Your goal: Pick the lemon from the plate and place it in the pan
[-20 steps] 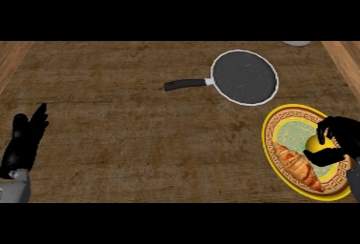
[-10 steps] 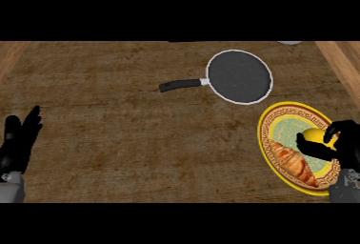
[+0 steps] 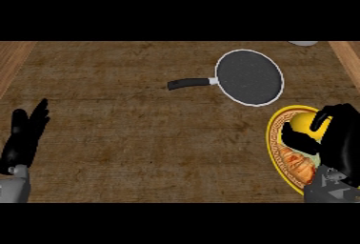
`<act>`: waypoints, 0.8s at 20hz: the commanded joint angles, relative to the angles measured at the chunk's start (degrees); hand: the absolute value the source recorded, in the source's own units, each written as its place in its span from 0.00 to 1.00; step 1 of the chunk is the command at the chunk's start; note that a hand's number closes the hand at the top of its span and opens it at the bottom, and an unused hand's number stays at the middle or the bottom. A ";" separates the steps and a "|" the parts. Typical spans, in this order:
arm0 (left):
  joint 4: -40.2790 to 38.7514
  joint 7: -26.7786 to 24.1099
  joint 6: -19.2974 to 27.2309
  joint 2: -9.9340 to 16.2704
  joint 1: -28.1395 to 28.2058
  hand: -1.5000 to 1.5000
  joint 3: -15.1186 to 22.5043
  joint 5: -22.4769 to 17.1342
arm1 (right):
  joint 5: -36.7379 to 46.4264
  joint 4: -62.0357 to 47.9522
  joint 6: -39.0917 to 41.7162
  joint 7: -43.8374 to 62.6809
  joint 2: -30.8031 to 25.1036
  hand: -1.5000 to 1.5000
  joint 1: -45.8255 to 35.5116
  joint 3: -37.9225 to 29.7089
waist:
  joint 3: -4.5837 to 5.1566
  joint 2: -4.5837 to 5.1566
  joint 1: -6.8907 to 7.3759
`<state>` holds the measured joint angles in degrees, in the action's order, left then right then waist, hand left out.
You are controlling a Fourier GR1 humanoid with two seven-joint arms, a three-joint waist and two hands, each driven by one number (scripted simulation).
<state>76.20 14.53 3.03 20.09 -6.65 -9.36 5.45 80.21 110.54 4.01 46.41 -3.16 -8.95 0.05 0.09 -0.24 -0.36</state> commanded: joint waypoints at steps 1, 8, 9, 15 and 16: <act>1.80 2.31 -0.31 -0.05 -0.83 0.50 -0.32 0.24 | 1.06 0.76 1.90 4.49 2.42 1.00 -5.78 0.76 | -0.08 0.20 0.51; -2.72 -2.22 1.68 -3.11 -0.91 0.50 1.48 2.82 | -9.07 -27.20 -12.05 -1.37 -2.18 1.00 -23.57 -13.45 | -0.11 0.61 1.18; -1.69 -1.56 -1.76 0.15 -1.47 0.50 -0.72 0.38 | -9.74 -30.61 -16.97 -3.48 -1.32 1.00 -23.23 -13.14 | -0.13 0.57 1.34; -0.28 0.80 -1.76 -0.49 -2.20 0.50 -0.96 0.10 | -14.02 -51.43 -26.89 -8.34 -4.16 1.00 -32.02 -18.63 | -0.13 0.59 1.48; -4.16 -1.37 -0.32 -1.82 -4.37 0.50 0.32 1.88 | -13.39 -57.81 -26.67 -7.93 -4.91 1.00 -36.34 -19.46 | -0.13 1.05 2.00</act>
<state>74.56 13.91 1.97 19.27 -8.74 -9.55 6.46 68.84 66.42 -17.62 41.16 -6.44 -39.08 -16.28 -0.03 0.48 1.28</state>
